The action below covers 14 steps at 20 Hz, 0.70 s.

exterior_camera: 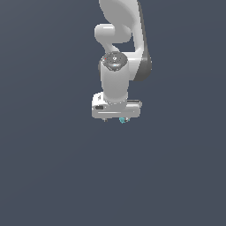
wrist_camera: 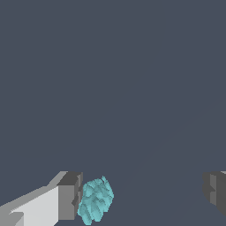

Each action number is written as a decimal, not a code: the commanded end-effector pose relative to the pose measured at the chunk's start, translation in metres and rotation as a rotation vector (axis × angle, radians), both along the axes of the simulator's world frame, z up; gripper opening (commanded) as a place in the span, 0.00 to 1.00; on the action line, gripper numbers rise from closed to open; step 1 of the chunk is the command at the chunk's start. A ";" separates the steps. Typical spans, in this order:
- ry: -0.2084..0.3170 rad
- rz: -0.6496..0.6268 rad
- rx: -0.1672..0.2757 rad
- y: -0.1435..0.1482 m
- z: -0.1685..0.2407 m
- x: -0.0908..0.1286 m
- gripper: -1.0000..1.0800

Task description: Pick up the object and move it to a goal position.

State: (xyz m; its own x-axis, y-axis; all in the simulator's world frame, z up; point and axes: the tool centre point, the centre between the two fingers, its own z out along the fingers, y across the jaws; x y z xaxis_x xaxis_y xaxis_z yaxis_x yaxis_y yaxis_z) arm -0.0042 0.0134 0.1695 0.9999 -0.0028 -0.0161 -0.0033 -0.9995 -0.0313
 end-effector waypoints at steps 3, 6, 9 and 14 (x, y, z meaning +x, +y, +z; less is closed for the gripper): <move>0.000 -0.005 0.000 0.001 0.000 0.000 0.96; 0.001 -0.021 0.000 0.002 -0.002 -0.002 0.96; 0.002 -0.047 -0.001 0.004 -0.004 -0.004 0.96; 0.003 -0.113 -0.004 0.008 -0.009 -0.010 0.96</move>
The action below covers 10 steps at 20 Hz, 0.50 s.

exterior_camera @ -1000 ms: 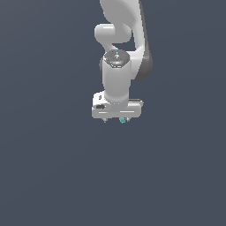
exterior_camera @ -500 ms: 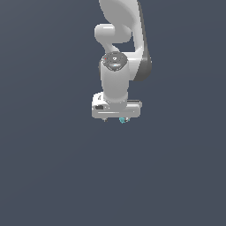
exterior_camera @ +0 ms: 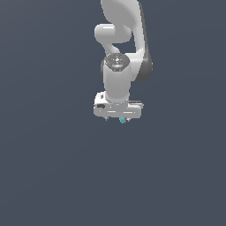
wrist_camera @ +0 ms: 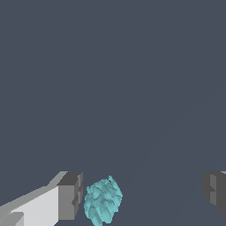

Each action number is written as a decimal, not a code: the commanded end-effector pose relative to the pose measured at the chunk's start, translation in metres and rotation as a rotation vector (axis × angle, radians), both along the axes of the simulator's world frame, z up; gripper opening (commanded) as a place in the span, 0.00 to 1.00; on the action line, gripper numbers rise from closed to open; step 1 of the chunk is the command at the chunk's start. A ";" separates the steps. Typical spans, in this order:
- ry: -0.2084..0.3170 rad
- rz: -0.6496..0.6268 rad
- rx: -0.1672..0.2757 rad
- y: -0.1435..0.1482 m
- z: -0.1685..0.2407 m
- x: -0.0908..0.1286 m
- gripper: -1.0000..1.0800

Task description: Pick up the object and move it to a goal position.

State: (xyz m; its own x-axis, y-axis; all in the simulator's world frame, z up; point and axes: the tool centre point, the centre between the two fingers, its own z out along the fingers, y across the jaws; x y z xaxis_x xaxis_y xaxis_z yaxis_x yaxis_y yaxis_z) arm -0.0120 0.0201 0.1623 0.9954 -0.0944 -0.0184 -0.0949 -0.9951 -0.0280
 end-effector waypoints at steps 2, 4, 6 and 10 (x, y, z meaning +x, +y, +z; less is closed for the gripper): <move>0.001 -0.056 -0.002 0.004 -0.004 -0.005 0.96; 0.002 -0.095 -0.004 0.007 -0.007 -0.009 0.96; 0.003 -0.139 -0.006 0.010 -0.011 -0.013 0.96; 0.004 -0.233 -0.010 0.016 -0.018 -0.021 0.96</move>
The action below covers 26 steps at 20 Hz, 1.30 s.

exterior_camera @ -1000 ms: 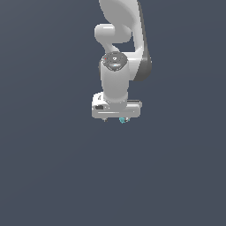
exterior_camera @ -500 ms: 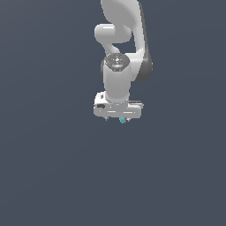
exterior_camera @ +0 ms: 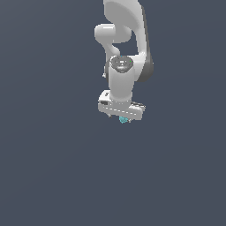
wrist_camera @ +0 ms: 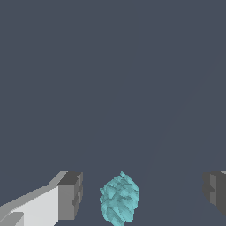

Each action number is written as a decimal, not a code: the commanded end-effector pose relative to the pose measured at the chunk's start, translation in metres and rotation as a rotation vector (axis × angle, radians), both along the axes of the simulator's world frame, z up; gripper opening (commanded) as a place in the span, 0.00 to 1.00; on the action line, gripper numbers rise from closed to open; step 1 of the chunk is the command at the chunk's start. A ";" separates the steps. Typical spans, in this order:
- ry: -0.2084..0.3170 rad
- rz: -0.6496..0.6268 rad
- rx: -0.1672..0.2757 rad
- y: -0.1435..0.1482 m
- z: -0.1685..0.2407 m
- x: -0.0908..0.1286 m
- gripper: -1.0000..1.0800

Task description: Pick up the object and move it to a goal position.

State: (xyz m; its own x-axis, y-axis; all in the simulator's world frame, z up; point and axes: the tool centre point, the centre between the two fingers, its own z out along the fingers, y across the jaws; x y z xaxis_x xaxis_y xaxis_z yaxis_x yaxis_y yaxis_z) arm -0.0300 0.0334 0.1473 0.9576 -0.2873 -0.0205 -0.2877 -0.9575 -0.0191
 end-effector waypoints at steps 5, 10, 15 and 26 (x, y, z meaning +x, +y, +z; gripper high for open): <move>0.002 -0.153 -0.006 0.009 -0.011 -0.015 0.96; 0.002 -0.271 -0.011 0.015 -0.019 -0.026 0.96; 0.002 -0.389 -0.015 0.021 -0.027 -0.039 0.96; 0.001 -0.650 -0.023 0.032 -0.043 -0.066 0.96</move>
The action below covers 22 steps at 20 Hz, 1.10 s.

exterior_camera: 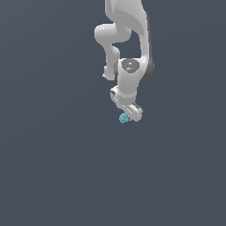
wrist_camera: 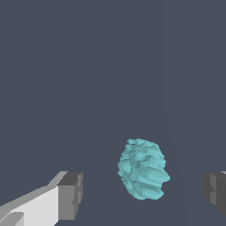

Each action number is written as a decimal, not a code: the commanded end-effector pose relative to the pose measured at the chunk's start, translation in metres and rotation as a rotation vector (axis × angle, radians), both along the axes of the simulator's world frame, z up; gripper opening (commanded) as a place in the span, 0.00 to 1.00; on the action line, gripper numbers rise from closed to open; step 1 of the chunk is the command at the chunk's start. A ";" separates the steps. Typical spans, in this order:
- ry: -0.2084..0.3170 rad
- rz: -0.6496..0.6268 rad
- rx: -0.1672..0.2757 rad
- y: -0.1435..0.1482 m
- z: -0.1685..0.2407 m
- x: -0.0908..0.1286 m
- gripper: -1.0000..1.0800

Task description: Pick up the object and move it to a goal position.

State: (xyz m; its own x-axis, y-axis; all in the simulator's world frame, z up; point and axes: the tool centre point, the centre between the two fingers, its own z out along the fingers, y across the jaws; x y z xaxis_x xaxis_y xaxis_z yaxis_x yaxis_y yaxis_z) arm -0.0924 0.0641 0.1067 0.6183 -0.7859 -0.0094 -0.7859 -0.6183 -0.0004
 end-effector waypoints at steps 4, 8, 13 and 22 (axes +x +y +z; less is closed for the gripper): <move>-0.002 -0.124 -0.004 0.004 -0.007 -0.014 0.96; -0.003 -0.191 -0.006 0.007 -0.011 -0.021 0.96; -0.004 -0.249 -0.008 0.008 -0.014 -0.028 0.96; -0.004 -0.274 -0.008 0.009 -0.015 -0.031 0.96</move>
State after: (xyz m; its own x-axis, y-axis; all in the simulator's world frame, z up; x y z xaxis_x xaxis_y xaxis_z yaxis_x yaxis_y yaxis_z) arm -0.1230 0.0732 0.0916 0.3827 -0.9239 -0.0002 -0.9239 -0.3827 0.0002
